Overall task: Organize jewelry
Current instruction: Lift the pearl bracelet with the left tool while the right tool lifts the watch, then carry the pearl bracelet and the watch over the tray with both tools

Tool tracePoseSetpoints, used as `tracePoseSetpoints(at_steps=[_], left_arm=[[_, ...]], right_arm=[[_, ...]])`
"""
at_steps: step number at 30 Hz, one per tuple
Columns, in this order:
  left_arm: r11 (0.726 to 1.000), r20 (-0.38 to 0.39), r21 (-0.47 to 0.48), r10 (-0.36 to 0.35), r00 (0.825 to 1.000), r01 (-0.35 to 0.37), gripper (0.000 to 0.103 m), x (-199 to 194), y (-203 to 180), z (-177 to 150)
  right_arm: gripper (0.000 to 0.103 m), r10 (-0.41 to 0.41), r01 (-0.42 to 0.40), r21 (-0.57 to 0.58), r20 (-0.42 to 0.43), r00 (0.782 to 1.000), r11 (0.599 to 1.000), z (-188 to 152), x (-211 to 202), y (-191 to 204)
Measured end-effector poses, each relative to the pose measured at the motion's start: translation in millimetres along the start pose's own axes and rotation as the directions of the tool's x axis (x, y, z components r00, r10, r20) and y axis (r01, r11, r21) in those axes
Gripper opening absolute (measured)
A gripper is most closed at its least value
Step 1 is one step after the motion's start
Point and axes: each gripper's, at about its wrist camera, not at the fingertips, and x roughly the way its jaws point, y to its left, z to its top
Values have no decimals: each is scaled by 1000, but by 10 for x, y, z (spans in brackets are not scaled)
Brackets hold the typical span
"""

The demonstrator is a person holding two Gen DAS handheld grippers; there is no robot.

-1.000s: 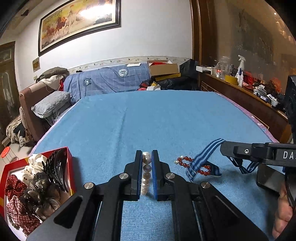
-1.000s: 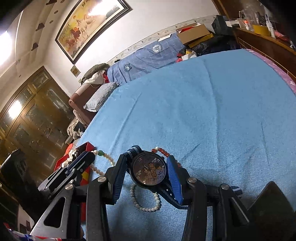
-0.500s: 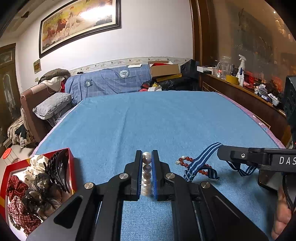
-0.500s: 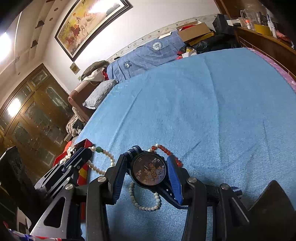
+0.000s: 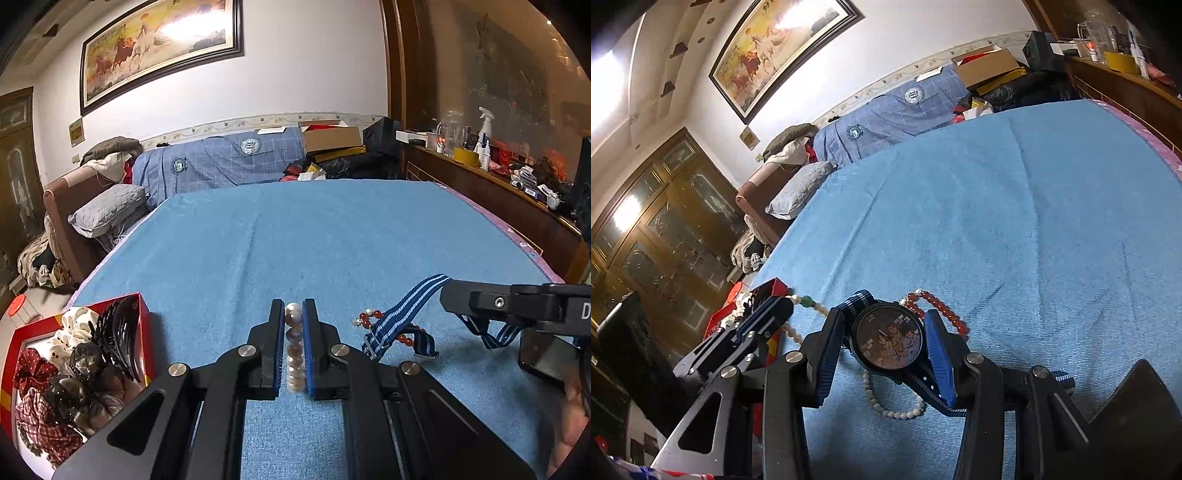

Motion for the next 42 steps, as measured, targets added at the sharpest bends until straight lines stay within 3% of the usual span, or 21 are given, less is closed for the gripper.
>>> tracePoseSetpoints(at_steps=[10, 19, 28, 42], left_arm=[[999, 26, -2, 51, 998, -51, 9, -261, -15, -59], [994, 55, 5, 105, 993, -105, 9, -681, 148, -138], [986, 92, -42, 164, 982, -161, 9, -1071, 498, -214], [968, 98, -148, 219, 971, -203, 9, -1341, 1083, -371]], right_arm=[[49, 65, -65, 6, 22, 998, 998, -22, -112, 50], [49, 105, -105, -2, 20, 994, 994, -279, -198, 280], [49, 125, -127, -63, -22, 992, 990, -376, -135, 683], [49, 144, -157, -179, -80, 986, 971, -464, 90, 1419]])
